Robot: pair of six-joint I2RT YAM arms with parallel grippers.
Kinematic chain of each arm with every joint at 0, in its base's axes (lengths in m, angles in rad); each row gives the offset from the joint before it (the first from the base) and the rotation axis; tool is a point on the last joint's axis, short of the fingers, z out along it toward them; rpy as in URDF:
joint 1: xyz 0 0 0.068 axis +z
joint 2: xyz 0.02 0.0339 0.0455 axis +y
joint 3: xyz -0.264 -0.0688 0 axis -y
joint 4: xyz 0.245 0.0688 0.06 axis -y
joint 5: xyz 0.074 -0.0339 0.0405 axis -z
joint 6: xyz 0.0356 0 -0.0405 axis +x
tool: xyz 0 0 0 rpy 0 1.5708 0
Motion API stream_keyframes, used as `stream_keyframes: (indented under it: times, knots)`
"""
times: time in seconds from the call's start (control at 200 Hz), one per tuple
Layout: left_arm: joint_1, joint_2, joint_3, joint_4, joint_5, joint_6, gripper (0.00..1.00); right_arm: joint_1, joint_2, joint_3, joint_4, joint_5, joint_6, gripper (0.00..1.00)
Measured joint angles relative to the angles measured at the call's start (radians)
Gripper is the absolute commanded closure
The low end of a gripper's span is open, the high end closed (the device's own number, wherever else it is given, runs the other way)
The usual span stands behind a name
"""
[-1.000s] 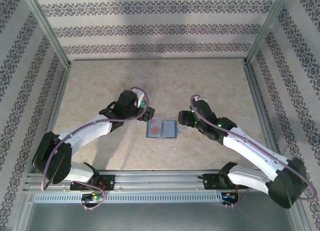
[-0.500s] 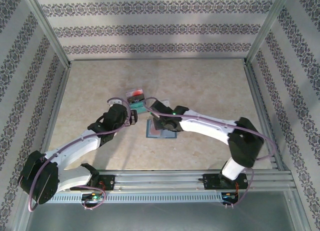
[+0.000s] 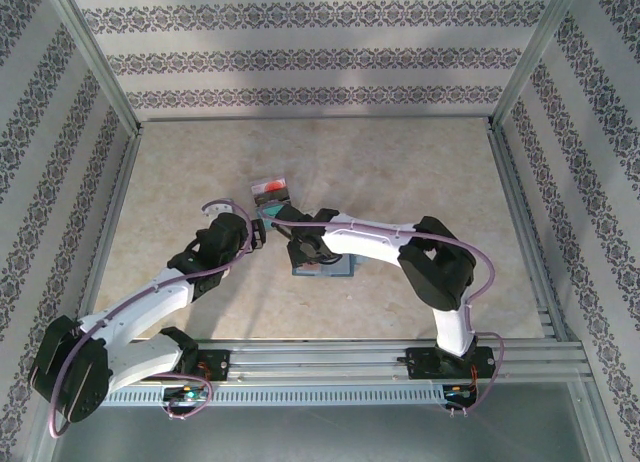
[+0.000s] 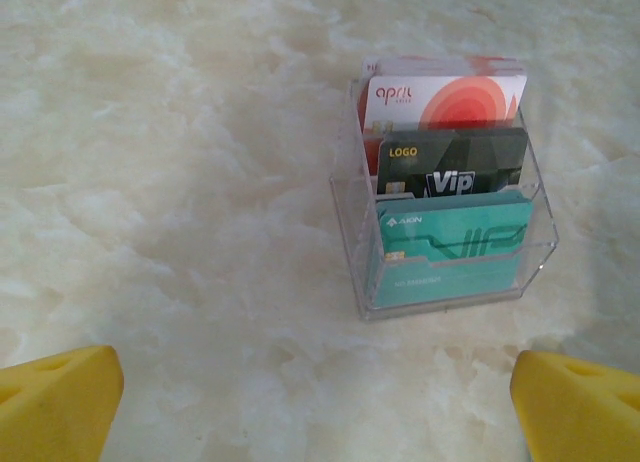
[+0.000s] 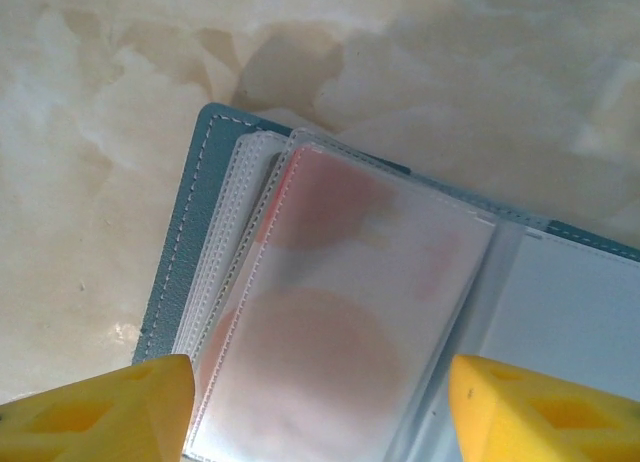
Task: Take the credit cards out of the card holder
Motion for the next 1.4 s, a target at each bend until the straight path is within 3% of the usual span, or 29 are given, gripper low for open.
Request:
stream_keyframes:
  times: [0.14,0.61,0.794,1.009,1.154,1.404]
  knots:
    - [0.006,-0.005,-0.013,0.000,-0.008,-0.001,0.01,-0.002,0.013,0.000,-0.005,-0.013,0.000,0.34]
    - [0.013,-0.005,-0.019,0.002,-0.007,-0.008,0.01,-0.010,0.003,-0.050,0.042,-0.033,0.013,0.66]
    - [0.012,-0.005,-0.019,0.011,0.049,-0.011,0.00,-0.020,-0.038,-0.105,0.053,-0.041,0.009,0.78]
    - [-0.070,0.003,-0.018,0.045,0.087,0.032,0.00,-0.024,-0.127,-0.217,0.058,-0.079,-0.018,0.81]
    - [-0.133,0.042,-0.014,0.060,0.086,0.044,0.00,-0.044,-0.179,-0.283,0.057,-0.098,-0.042,0.76]
    - [-0.178,0.087,-0.014,0.097,0.078,0.042,0.00,-0.086,-0.219,-0.348,0.060,-0.100,-0.065,0.78]
